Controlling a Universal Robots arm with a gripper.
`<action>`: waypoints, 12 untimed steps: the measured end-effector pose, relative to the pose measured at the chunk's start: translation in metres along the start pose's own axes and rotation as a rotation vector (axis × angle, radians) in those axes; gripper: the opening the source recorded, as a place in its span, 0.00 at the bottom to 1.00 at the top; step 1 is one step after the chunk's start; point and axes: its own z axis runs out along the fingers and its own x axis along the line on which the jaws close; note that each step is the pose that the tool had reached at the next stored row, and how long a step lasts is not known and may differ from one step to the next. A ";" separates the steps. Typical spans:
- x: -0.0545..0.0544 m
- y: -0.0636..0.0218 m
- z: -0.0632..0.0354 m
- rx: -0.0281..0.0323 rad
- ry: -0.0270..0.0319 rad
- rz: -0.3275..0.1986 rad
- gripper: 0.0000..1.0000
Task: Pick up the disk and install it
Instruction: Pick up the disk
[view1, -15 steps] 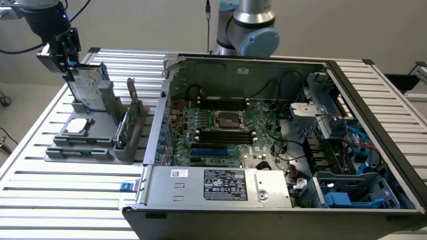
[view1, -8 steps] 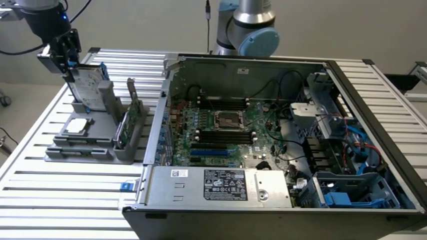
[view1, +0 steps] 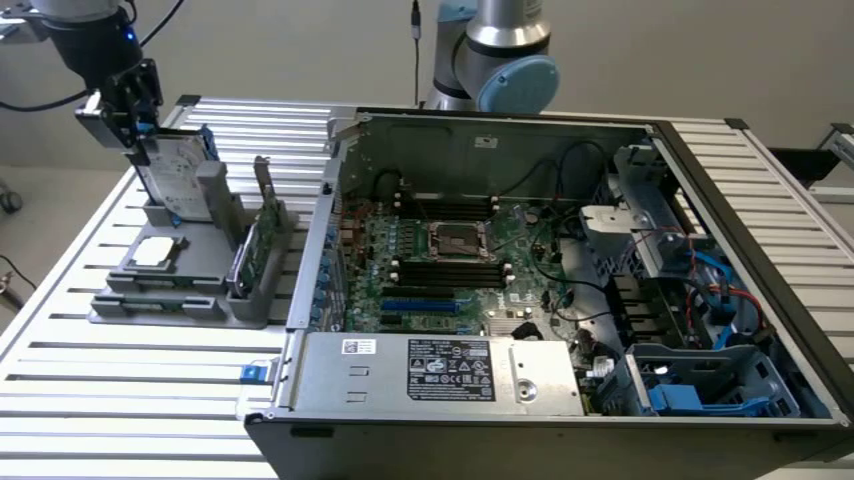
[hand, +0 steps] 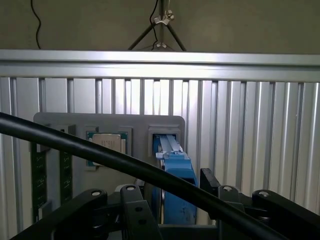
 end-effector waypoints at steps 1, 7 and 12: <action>0.000 0.0000 0.0001 0.0000 0.0000 0.000 0.54; 0.000 0.0000 0.0010 -0.0001 0.0001 -0.001 0.54; 0.000 0.0000 0.0014 0.0000 0.0001 -0.001 0.45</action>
